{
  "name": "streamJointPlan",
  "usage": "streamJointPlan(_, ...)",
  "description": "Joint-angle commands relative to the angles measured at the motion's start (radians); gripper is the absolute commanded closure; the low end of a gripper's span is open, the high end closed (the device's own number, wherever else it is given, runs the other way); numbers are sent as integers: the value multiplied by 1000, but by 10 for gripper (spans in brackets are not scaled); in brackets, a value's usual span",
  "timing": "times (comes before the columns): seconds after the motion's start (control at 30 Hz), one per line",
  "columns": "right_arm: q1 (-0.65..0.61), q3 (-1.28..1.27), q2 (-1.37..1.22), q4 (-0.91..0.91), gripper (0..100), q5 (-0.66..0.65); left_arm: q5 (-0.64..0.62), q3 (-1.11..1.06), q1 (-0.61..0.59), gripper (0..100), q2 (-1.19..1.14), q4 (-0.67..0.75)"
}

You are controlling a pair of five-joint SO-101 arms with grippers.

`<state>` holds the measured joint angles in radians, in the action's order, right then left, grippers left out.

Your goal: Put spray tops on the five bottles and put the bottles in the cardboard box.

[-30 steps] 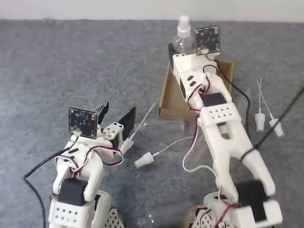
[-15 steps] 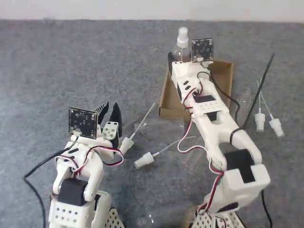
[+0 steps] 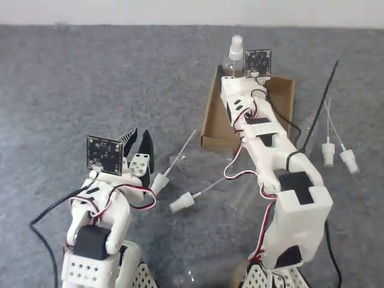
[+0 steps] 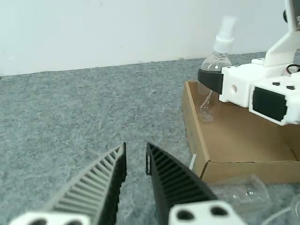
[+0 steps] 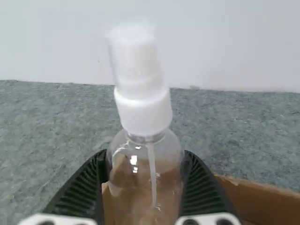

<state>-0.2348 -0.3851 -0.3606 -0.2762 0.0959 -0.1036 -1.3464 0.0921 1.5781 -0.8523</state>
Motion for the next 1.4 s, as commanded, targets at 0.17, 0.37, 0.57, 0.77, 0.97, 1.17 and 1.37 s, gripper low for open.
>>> streamJointPlan(0.17, 12, 38, 25, -24, 988, 11, 0, 8, -6, 942, 14, 21)
streamJointPlan(0.37, 12, 29, 22, -24, 987, 11, 0, 8, -6, 942, 14, 21)
streamJointPlan(0.57, 10, 29, 19, -24, 987, 11, 0, 8, -6, 942, 14, 21)
streamJointPlan(0.77, 7, 21, 19, -24, 987, 11, 2, 8, -6, 942, 14, 21)
streamJointPlan(0.97, 5, 18, 19, -24, 987, 11, 2, 7, -6, 942, 14, 21)
streamJointPlan(1.17, 4, 17, 19, -22, 987, 9, 2, 7, -6, 942, 14, 21)
streamJointPlan(1.37, 4, 17, 18, -22, 987, 9, 2, 7, -6, 942, 14, 21)
